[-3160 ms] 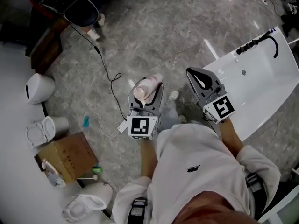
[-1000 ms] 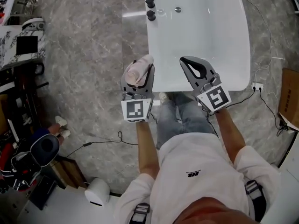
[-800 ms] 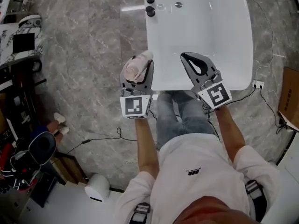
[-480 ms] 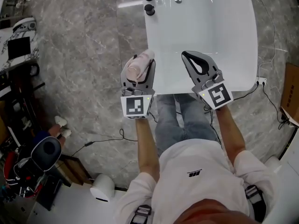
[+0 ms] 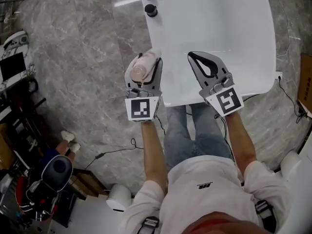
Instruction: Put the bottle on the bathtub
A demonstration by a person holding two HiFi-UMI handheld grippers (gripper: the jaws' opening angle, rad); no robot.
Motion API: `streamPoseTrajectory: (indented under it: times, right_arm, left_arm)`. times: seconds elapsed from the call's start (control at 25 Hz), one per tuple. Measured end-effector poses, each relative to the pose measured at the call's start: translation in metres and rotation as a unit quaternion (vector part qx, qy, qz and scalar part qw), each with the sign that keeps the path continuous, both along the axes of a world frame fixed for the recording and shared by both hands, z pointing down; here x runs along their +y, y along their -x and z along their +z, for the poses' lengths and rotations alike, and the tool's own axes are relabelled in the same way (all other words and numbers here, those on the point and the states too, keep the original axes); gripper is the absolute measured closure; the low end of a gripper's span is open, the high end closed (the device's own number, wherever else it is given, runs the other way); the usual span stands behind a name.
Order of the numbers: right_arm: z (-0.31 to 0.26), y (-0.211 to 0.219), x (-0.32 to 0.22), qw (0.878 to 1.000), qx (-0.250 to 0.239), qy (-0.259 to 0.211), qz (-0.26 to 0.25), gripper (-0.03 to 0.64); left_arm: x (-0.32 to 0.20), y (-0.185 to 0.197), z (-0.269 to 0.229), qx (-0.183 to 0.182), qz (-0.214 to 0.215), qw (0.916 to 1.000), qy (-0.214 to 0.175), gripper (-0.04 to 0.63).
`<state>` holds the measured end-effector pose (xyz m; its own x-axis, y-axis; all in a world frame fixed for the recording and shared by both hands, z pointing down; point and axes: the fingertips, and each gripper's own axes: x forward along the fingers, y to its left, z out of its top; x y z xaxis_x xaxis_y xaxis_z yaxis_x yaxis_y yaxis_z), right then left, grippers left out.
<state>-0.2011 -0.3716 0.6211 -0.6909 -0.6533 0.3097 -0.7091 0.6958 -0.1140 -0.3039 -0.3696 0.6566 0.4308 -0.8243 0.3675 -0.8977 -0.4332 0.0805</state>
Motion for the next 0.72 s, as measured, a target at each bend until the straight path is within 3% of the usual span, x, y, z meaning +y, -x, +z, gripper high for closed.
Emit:
streamPoseTrajectory:
  times: [0.72]
  right_arm:
    - [0.102,0.011,-0.041,0.999,0.007,0.041,0.023,0.623]
  left_arm:
    - [-0.053,0.003,0.100,-0.012,0.027,0.9993,0.025,0.364]
